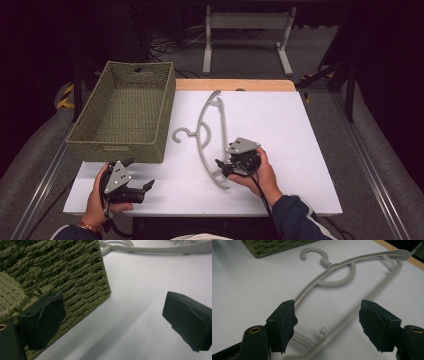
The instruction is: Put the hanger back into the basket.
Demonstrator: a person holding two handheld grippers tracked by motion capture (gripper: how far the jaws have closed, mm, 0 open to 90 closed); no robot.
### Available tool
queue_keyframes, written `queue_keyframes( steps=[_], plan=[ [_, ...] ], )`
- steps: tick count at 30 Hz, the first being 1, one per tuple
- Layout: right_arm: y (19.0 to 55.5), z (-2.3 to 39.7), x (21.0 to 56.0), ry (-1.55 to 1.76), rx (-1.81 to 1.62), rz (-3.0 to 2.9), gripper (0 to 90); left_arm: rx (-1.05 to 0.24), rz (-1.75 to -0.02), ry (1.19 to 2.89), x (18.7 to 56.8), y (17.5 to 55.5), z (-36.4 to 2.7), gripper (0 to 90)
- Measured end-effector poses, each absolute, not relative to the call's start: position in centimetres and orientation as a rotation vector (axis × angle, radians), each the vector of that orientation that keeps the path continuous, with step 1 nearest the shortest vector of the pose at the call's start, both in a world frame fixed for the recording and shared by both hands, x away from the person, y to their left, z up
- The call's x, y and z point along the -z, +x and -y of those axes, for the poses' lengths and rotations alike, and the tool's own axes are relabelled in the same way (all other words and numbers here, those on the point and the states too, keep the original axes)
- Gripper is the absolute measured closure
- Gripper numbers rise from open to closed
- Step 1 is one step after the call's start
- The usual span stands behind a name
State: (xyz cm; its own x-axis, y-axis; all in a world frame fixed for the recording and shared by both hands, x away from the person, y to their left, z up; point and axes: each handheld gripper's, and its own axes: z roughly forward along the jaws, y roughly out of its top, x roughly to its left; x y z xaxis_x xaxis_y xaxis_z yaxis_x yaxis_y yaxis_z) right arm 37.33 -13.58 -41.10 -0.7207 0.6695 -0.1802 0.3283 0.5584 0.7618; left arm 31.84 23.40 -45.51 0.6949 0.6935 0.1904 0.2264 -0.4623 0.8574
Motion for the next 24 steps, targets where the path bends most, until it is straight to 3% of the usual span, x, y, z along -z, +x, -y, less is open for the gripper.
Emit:
queue_keyframes(
  steps=[8,13,15,16,17,24],
  plan=[
    [39.7,9.0,42.9,0.871,-0.891,-2.551,32.6,-0.666,-0.701,2.024,45.5,31.7,-23.5,5.2],
    [41.1,8.0,44.6,0.953,-0.883,-2.629,49.7,-0.678,-0.712,2.045,45.6,31.7,-23.6,5.7],
    [41.1,8.0,44.6,0.941,-0.879,-2.617,52.0,-0.677,-0.714,2.044,45.6,31.6,-23.6,5.7],
    [41.0,8.0,44.5,0.906,-0.86,-2.63,61.2,-0.673,-0.718,2.04,45.6,31.6,-23.6,5.8],
    [40.9,8.0,44.5,0.907,-0.865,-2.633,64.8,-0.662,-0.723,2.045,45.7,31.6,-23.6,5.8],
    [40.8,8.6,44.3,0.881,-0.865,-2.675,68.8,-0.658,-0.71,2.074,45.9,31.6,-23.5,7.2]
  ],
)
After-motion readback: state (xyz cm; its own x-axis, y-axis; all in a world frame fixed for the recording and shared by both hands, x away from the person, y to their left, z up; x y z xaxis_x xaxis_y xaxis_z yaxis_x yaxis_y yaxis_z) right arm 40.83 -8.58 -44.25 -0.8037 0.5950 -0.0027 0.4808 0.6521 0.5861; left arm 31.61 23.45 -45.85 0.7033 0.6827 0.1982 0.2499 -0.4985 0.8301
